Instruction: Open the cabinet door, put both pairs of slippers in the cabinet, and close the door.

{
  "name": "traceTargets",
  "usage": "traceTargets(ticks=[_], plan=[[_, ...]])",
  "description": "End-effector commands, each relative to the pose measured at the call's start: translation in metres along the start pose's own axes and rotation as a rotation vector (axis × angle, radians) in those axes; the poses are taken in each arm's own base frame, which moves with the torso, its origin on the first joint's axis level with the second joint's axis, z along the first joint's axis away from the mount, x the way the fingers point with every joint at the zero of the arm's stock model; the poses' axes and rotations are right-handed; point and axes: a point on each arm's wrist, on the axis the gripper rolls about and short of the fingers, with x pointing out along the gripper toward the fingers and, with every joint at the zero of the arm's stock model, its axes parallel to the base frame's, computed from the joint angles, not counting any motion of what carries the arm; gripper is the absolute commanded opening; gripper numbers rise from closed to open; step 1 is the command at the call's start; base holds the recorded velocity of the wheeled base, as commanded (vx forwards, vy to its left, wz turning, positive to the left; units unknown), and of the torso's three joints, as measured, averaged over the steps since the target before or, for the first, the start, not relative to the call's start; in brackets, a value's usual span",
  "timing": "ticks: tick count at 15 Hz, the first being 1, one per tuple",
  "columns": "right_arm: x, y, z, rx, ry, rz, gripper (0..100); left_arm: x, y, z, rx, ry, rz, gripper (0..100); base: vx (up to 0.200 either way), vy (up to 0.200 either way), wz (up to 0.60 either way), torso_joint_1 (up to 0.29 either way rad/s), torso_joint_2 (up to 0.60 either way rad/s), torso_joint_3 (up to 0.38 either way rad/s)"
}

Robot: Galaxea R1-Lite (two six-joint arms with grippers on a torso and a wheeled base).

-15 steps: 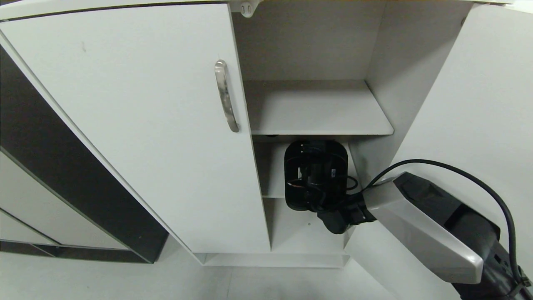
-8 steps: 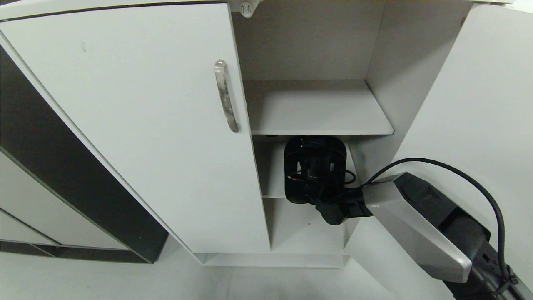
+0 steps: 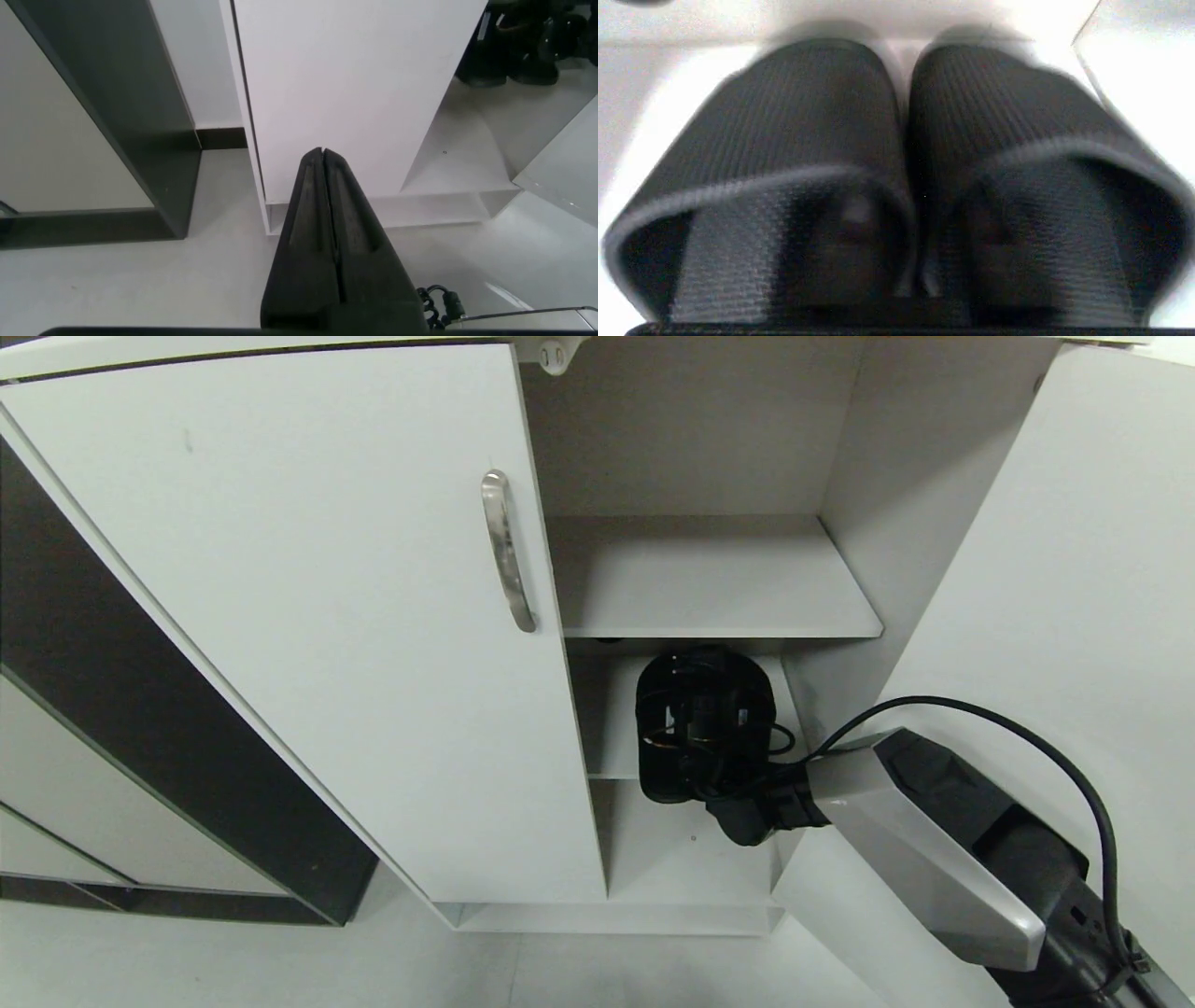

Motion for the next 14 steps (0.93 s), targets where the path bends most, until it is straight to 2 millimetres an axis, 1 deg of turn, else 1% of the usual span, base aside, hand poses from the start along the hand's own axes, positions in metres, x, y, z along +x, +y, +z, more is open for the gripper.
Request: traceTargets(ticks=[1,3,6,7,8,10,11,12,14], plan=[[-0.003,-0.001,-0.005,-0.021,0.024,-0.001,100,0.0,0.0,0.0,0.0,0.001,0.0,0,0.0,0.0,0.0,0.0,0.0,0.0],[-0.017,-0.001,0.003,-0.027,0.033,0.016,100,0.0,0.0,0.0,0.0,0.001,0.001,0,0.0,0.0,0.0,0.0,0.0,0.0],[-0.04,-0.009,0.016,-0.019,0.023,0.034,100,0.0,0.0,0.0,0.0,0.0,0.001,0,0.0,0.0,0.0,0.0,0.0,0.0],[-0.056,-0.012,0.019,-0.022,0.025,0.053,100,0.0,0.0,0.0,0.0,0.0,0.0,0,0.0,0.0,0.0,0.0,0.0,0.0],[-0.071,-0.014,0.018,-0.023,0.027,0.071,100,0.0,0.0,0.0,0.0,0.001,0.0,0,0.0,0.0,0.0,0.0,0.0,0.0],[-0.107,-0.022,0.012,-0.039,0.04,0.106,100,0.0,0.0,0.0,0.0,0.001,0.0,0,0.0,0.0,0.0,0.0,0.0,0.0],[-0.123,-0.029,0.008,-0.048,0.046,0.115,100,0.0,0.0,0.0,0.0,0.001,0.0,0,0.0,0.0,0.0,0.0,0.0,0.0],[-0.136,-0.033,0.007,-0.043,0.041,0.132,100,0.0,0.0,0.0,0.0,0.001,0.0,0,0.0,0.0,0.0,0.0,0.0,0.0],[-0.15,-0.04,0.006,-0.034,0.033,0.145,100,0.0,0.0,0.0,-0.001,0.001,0.0,0,0.0,0.0,0.0,0.0,0.0,0.0]])
